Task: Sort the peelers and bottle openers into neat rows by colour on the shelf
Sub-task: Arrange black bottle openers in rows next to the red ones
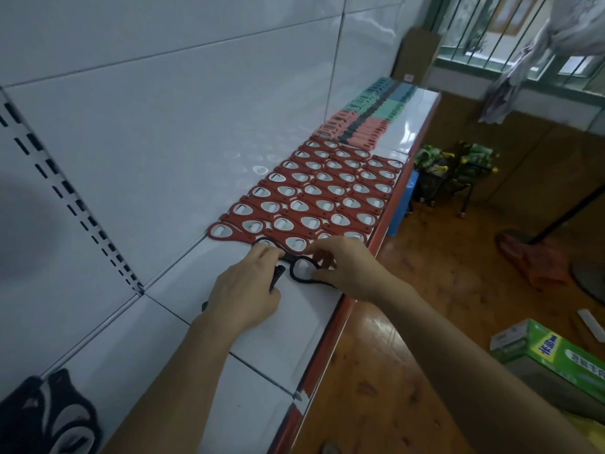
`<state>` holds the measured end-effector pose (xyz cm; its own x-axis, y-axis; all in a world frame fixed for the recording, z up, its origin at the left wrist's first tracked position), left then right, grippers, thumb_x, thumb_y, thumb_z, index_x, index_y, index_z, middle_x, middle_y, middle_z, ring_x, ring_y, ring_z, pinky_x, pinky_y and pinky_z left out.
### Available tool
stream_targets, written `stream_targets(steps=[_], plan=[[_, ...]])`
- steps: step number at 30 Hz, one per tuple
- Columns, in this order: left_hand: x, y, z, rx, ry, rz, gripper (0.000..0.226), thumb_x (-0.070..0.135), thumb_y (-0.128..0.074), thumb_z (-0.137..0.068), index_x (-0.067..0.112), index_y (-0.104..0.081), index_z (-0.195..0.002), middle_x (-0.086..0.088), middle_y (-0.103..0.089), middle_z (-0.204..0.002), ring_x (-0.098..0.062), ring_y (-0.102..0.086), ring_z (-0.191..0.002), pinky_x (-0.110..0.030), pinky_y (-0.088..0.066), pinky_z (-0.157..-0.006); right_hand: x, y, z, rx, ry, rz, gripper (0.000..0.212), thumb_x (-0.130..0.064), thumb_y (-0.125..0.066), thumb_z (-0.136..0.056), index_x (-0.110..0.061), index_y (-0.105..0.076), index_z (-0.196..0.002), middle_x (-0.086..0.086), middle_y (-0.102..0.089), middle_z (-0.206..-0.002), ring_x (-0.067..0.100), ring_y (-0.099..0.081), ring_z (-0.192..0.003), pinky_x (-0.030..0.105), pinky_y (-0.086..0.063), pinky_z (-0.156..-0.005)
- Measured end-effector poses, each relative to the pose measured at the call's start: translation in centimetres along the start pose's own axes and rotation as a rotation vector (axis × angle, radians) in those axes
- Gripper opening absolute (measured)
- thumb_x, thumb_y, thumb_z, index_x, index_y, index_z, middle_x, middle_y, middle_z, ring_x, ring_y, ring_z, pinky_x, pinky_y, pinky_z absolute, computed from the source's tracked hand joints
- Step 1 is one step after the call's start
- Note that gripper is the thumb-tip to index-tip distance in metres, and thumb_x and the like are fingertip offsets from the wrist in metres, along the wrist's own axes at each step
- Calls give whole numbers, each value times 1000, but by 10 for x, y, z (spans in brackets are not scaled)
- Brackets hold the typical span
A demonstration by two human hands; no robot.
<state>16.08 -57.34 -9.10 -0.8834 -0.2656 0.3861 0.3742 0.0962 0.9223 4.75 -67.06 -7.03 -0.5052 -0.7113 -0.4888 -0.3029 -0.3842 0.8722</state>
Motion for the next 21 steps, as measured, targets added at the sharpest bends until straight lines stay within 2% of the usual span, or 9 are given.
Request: stream_targets(steps=[2, 5, 9, 13, 16, 21], plan=[[6, -5, -1, -42, -31, -96, 59, 21, -60, -94, 23, -38, -149, 7, -30, -157, -23, -63, -104, -27, -43, -73, 3, 6, 9, 100, -4, 29, 30, -27, -75, -92, -23, -70, -120, -8, -63, -109, 6, -56, -91, 19, -52, -78], [6, -8, -5, -122, -34, -136, 66, 19, -58, -93, 22, -33, -154, 9, -18, -166, -27, -61, -118, -35, -52, -86, 8, -1, 24, 100, -24, 14, 16, -28, -74, -92, -28, -75, -108, -10, -61, -107, 9, -58, -93, 27, -57, -82], [10, -10, -7, -163, -50, -184, 67, 17, -57, -93, 22, -32, -155, 10, -18, -166, -27, -61, -118, -35, -51, -85, 12, -6, 34, 172, -54, 94, 21, -19, -67, -97, -25, -76, -114, -8, -64, -109, 9, -57, -97, 22, -55, -87], [10, -12, -7, -161, -58, -203, 70, 17, -58, -92, 21, -31, -156, 9, -21, -164, -27, -62, -116, -34, -51, -82, 11, -6, 38, 236, -70, 145, 22, -20, -62, -100, -23, -76, -116, -5, -66, -107, 13, -55, -101, 28, -54, -89], [10, -13, -7, -173, -68, -211, 70, 17, -59, -92, 21, -31, -156, 8, -22, -163, -27, -61, -116, -34, -52, -83, 9, -6, 38, 245, -71, 156, 23, -21, -60, -102, -22, -75, -119, -5, -67, -111, 13, -55, -104, 25, -51, -92], [10, -13, -7, -226, -47, -222, 74, 17, -56, -93, 23, -25, -160, 10, -9, -170, -27, -54, -132, -40, -52, -99, 11, 0, 39, 263, -88, 158, 25, -20, -58, -103, -19, -74, -121, -3, -68, -115, 14, -60, -106, 24, -50, -95]])
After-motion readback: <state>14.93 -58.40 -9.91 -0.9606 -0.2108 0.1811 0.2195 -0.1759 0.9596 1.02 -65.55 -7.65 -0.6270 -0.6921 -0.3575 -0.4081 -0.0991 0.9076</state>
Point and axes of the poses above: each hand's wrist, its own z-axis away from the middle knuckle, its own y-axis out of the back of the hand, x = y × z, the point moved 10 cm from there along -z, towards the middle knuckle
